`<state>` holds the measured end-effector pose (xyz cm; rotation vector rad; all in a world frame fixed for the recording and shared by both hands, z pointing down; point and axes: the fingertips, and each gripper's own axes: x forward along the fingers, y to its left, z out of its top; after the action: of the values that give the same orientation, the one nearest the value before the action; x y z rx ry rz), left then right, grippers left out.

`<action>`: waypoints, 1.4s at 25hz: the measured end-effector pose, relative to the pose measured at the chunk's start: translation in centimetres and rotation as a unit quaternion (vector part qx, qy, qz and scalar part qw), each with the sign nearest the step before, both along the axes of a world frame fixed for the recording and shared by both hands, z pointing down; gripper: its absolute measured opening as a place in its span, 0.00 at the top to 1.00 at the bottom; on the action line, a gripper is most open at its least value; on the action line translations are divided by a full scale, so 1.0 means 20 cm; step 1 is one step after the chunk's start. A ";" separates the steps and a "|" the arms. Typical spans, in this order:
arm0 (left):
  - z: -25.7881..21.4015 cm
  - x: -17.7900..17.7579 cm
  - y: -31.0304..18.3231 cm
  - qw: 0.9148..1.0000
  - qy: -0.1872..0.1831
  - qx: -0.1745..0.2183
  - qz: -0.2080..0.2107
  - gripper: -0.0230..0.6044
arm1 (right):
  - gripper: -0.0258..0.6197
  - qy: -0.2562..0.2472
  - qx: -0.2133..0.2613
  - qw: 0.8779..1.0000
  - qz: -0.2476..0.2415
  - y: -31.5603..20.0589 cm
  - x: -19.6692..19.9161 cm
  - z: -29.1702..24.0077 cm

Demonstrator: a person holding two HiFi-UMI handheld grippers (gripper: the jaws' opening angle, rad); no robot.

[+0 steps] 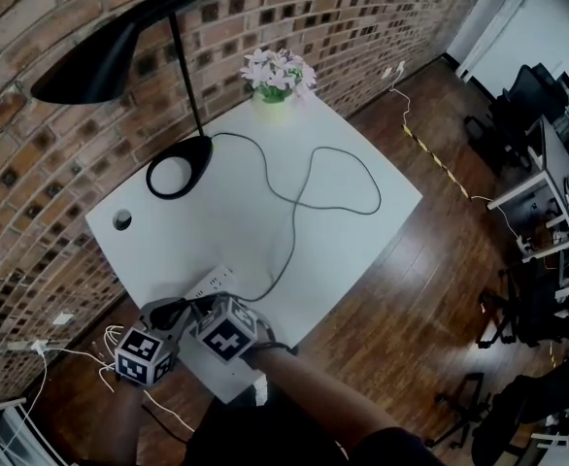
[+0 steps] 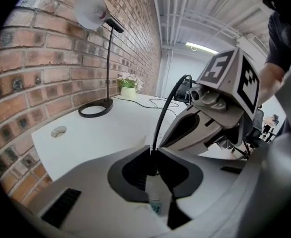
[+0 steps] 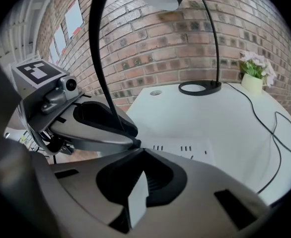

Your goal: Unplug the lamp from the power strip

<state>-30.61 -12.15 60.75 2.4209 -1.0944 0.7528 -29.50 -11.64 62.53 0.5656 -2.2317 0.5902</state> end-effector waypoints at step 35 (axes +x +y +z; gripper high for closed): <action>-0.40 0.07 -0.20 0.998 0.017 0.066 0.000 0.87 | 0.96 -0.010 -0.045 0.999 0.029 -0.02 0.02 0.01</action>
<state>-29.21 -16.17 52.79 2.5329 -1.1639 0.6547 -29.04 -12.14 62.74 0.5833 -2.2006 0.7242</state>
